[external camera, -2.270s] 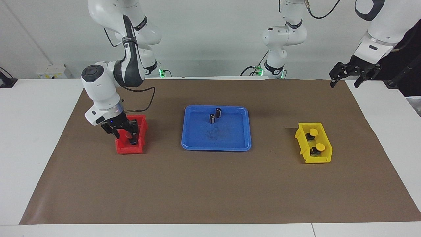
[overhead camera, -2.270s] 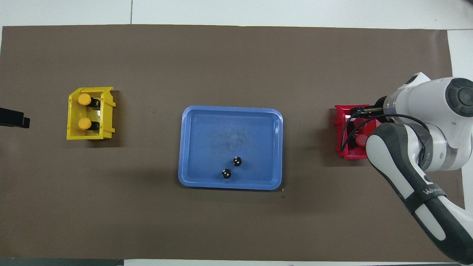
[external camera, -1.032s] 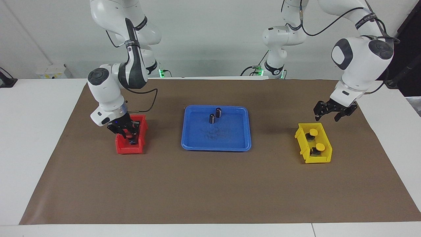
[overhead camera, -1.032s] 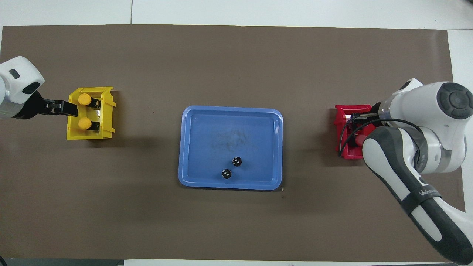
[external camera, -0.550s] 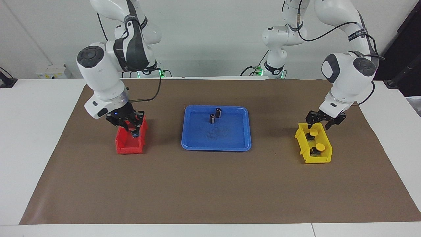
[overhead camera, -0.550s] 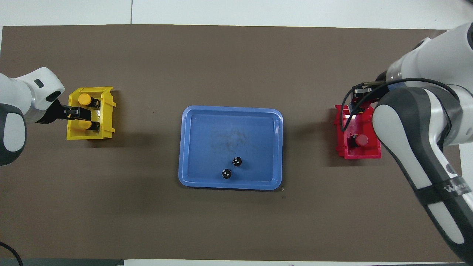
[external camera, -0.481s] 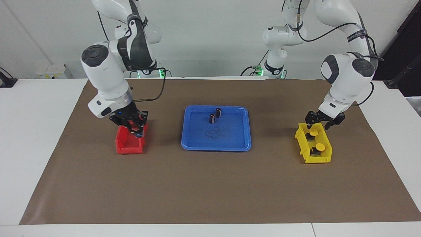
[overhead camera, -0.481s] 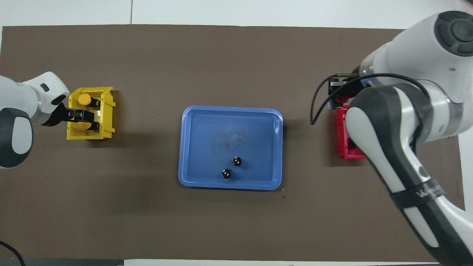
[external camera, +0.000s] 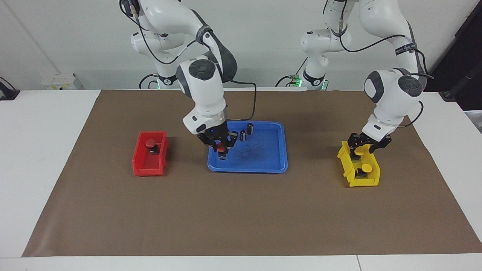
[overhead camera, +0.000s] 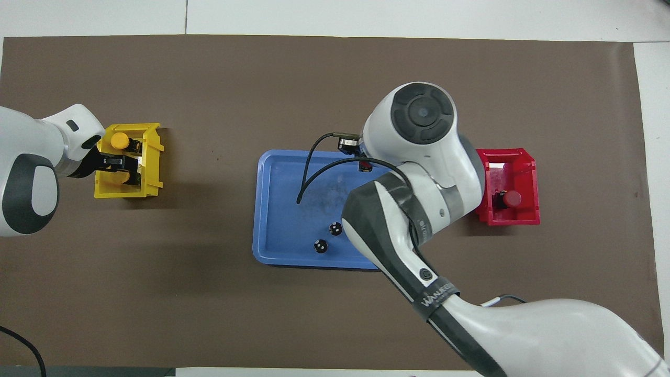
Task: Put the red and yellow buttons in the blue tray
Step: 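Place the red button in the blue tray while the left gripper grasps a yellow button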
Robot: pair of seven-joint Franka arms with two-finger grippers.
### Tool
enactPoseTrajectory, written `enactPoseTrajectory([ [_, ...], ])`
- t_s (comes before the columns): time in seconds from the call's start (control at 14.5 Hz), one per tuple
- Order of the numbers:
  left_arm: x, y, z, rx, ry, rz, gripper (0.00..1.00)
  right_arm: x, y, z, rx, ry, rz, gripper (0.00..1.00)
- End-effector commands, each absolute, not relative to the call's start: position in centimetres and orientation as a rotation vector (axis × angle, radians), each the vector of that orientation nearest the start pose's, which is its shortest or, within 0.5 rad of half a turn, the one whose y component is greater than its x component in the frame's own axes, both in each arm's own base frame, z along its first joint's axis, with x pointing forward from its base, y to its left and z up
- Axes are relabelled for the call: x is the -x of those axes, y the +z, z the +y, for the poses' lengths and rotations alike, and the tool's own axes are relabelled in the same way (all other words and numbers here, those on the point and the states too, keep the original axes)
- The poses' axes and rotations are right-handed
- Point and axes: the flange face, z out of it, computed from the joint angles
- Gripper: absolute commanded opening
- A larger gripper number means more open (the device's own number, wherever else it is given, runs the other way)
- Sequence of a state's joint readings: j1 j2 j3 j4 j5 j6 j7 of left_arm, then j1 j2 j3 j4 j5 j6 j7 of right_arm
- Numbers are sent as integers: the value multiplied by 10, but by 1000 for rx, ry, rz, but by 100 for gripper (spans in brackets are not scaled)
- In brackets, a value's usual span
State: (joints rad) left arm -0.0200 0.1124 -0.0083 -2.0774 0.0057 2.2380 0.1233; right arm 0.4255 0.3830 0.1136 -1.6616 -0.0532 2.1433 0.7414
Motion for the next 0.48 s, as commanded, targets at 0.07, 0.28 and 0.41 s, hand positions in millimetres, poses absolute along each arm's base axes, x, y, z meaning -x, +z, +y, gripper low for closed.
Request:
enactPoseTrajectory([
  [0.07,-567,362,-15,3131,-96,233,80,-584,361,344,3088,-145,305,30],
  [0.28,-565,360,-14,3132,-85,235,79,-570,351,361,3097,-119,314,30],
  [0.41,-561,357,-12,3133,-70,228,79,-566,349,365,3101,-108,308,30],
])
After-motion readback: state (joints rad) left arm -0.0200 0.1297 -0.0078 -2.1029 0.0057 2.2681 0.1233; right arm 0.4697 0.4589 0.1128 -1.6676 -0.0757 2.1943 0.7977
